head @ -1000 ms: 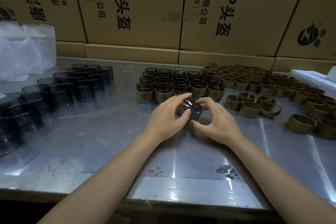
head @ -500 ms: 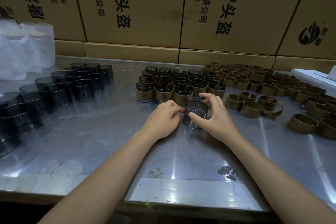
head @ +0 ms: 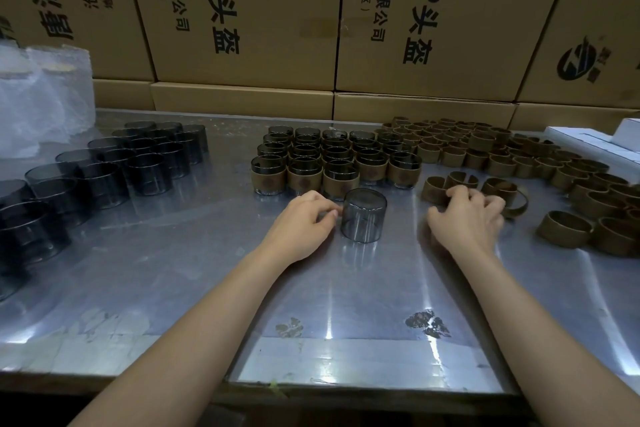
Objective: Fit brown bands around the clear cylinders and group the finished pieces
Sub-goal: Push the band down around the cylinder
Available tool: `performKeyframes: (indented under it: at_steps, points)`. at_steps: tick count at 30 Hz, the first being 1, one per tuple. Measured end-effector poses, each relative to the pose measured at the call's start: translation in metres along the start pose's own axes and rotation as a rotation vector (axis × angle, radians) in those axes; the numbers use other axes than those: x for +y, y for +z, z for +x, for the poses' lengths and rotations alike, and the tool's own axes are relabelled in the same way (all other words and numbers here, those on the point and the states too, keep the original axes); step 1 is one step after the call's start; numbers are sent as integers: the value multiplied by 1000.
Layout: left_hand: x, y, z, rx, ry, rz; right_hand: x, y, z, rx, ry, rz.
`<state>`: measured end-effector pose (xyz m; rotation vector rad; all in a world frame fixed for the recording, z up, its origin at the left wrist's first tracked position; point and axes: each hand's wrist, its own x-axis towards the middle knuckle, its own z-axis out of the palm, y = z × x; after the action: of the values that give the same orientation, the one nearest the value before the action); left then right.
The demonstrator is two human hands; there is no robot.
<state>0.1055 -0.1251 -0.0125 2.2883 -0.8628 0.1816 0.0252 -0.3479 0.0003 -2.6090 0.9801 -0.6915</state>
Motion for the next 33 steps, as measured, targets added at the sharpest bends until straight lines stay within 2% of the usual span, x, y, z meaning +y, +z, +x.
performKeyframes:
  at_steps: [3,8,12,15,18,22,24,26,29,31,33]
  points:
    - [1,0,-1,5,2,-11,0,-1,-1,-25,29,-37]
    - [0,0,-3,21,0,-35,-2,-4,-4,58,-17,42]
    - [0,0,-2,32,3,-49,-4,-8,-6,89,-115,52]
    - [1,0,-1,65,5,-66,-12,-12,-10,282,-301,213]
    - [3,-1,0,130,-19,-166,-27,-15,-21,424,-589,326]
    - [11,-4,-1,131,-47,-569,-47,-11,-40,482,-933,272]
    - [15,-6,-4,142,27,-662,-53,-10,-48,472,-1020,253]
    - [19,-6,-6,166,97,-613,-55,-8,-52,454,-1060,240]
    - [22,-4,-6,191,108,-511,-53,-6,-52,432,-1073,233]
    - [22,-2,-7,178,104,-505,-52,-4,-50,422,-1030,258]
    - [21,0,-8,149,81,-516,-53,-3,-50,341,-927,342]
